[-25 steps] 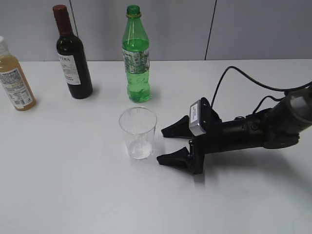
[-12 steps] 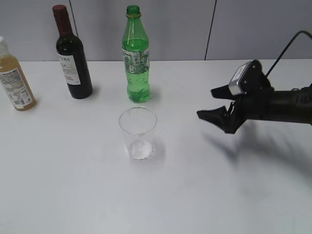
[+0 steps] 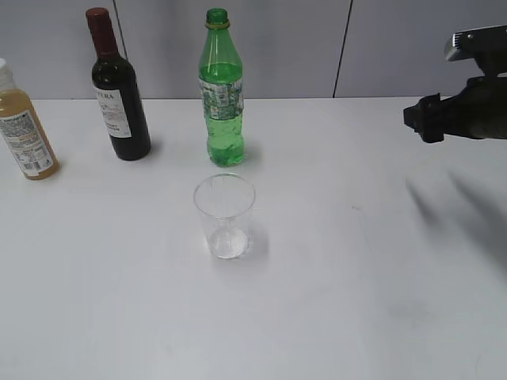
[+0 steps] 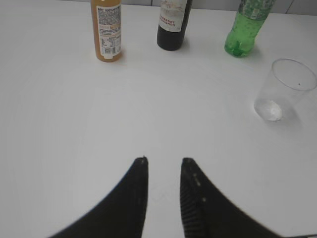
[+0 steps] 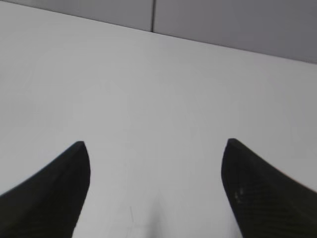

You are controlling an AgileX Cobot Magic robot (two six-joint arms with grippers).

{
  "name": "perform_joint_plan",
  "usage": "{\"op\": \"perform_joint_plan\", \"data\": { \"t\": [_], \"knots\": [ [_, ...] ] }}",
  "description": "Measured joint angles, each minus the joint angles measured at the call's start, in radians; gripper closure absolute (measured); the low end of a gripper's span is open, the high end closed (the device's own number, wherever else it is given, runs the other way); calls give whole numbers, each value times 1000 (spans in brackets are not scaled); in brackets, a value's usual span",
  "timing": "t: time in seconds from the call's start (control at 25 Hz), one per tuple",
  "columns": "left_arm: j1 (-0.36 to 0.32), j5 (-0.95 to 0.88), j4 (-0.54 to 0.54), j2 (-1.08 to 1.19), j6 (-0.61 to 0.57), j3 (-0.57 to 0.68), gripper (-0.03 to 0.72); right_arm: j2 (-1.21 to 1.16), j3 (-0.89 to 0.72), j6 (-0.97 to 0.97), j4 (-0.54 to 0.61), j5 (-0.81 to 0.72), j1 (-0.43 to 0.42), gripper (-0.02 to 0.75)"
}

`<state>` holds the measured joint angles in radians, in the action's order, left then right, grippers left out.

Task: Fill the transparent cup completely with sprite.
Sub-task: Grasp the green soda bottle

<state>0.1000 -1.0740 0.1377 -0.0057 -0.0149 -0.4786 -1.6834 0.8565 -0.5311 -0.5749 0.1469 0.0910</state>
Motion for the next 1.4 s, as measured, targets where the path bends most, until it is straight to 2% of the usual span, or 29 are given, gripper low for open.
{"op": "perform_joint_plan", "data": {
  "t": [0.16,0.36,0.44,0.6,0.88,1.08,1.4],
  "knots": [
    [0,0,0,0,0,0,512,70,34,32,137,-251,0,152],
    [0,0,0,0,0,0,512,148,91,383,512,-509,0,160],
    [0,0,0,0,0,0,512,180,113,454,587,-628,0,160],
    [0,0,0,0,0,0,512,300,121,515,625,-850,0,162],
    [0,0,0,0,0,0,512,601,123,558,655,-1097,0,163],
    [0,0,0,0,0,0,512,845,54,562,662,-1120,0,163],
    [0,0,0,0,0,0,512,1184,-215,562,662,-1135,0,163]
  ]
}}
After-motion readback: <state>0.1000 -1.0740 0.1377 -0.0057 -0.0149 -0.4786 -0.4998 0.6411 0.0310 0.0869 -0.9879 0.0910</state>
